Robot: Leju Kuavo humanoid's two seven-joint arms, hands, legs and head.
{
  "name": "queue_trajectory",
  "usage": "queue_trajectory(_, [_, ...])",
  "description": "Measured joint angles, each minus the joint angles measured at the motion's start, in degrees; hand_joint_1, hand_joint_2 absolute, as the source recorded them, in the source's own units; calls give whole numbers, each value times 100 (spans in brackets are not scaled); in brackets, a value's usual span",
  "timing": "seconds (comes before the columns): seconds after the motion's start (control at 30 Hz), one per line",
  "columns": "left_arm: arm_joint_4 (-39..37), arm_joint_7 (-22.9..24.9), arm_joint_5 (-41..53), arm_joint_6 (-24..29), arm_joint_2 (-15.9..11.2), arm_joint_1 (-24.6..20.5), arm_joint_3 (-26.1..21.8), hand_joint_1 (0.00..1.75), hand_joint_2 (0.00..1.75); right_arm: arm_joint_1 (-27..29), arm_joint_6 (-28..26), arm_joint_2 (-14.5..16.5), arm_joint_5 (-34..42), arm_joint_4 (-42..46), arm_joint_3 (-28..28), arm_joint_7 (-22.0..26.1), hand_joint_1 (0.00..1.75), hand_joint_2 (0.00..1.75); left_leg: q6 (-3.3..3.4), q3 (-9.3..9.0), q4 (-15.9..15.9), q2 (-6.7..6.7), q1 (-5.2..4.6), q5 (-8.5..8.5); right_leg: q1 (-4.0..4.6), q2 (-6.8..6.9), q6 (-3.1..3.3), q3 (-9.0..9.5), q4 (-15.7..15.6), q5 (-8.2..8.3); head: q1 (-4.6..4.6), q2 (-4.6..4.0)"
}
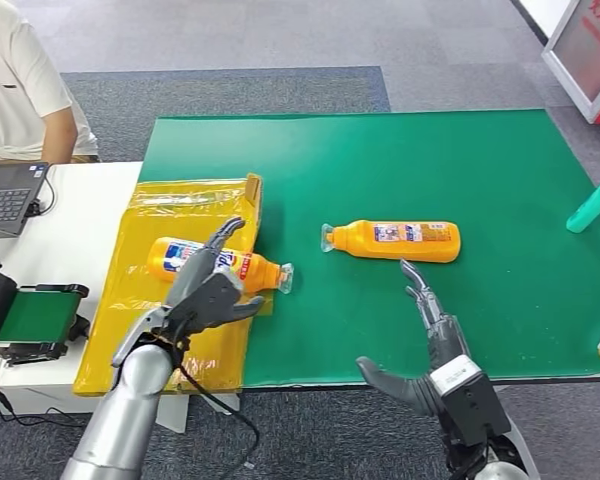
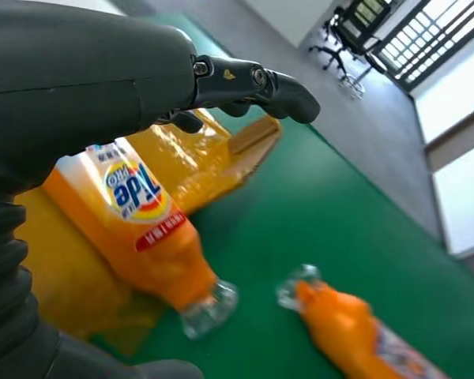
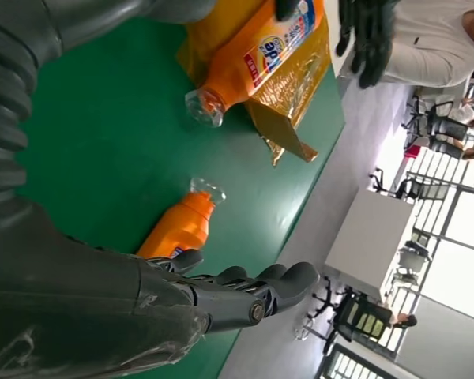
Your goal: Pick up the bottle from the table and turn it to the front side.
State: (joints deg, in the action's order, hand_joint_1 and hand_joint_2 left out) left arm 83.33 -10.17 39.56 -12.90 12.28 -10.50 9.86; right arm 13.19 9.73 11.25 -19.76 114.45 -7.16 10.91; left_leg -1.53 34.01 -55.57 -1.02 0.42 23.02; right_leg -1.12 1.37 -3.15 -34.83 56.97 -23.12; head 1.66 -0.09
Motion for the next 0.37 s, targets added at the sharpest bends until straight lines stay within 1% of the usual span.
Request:
queue_trajectory(0.1, [688,-3,-974,-253,63,423,-111,0,175,39,4,-2,-37,-3,72,4,0,175,-1,0,0,0,1,0,2,0,3,-1,0,-4,-1,-1])
queue_trajectory(0.23, [1286,-33,-1481,-346,89,789,-208,0,175,61,6,-2,-85,-3,147,-21,0,175,-2,-1,0,0,2,0,4,1,5,2,0,-3,-1,0])
queue_trajectory(0.37, [1812,-91,-2181,-385,116,1185,-294,0,175,111,31,0,-157,12,249,-63,0,175,-1,-2,0,0,2,0,4,0,5,3,0,-2,0,0])
